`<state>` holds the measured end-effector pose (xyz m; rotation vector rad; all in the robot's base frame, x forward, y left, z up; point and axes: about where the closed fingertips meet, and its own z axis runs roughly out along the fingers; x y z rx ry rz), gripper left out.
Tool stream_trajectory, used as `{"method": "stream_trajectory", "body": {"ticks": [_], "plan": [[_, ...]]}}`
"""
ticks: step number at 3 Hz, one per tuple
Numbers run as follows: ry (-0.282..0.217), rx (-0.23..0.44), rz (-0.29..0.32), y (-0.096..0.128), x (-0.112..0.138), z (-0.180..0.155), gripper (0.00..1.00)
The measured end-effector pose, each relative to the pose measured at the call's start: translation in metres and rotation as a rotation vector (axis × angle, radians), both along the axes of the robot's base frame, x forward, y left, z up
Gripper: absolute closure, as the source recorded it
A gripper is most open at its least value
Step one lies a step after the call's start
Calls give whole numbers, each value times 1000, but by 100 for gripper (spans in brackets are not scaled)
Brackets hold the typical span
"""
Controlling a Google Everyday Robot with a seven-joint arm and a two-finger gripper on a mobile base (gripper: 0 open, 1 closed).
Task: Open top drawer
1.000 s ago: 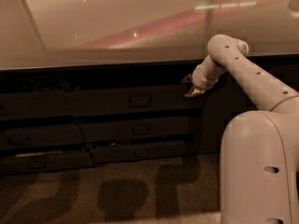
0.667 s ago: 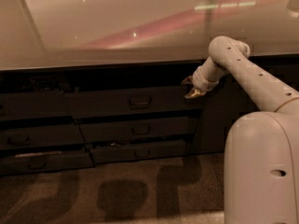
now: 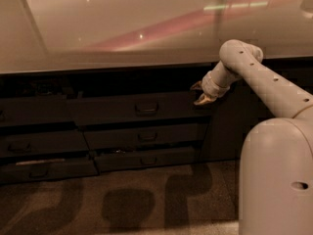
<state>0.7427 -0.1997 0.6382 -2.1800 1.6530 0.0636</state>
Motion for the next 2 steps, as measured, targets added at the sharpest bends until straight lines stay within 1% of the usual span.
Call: {"method": "stream_trajectory", "body": {"ticks": [1, 2], "plan": [[0, 0, 0, 0, 0, 3, 100], [-1, 1, 9, -1, -8, -2, 100]]}}
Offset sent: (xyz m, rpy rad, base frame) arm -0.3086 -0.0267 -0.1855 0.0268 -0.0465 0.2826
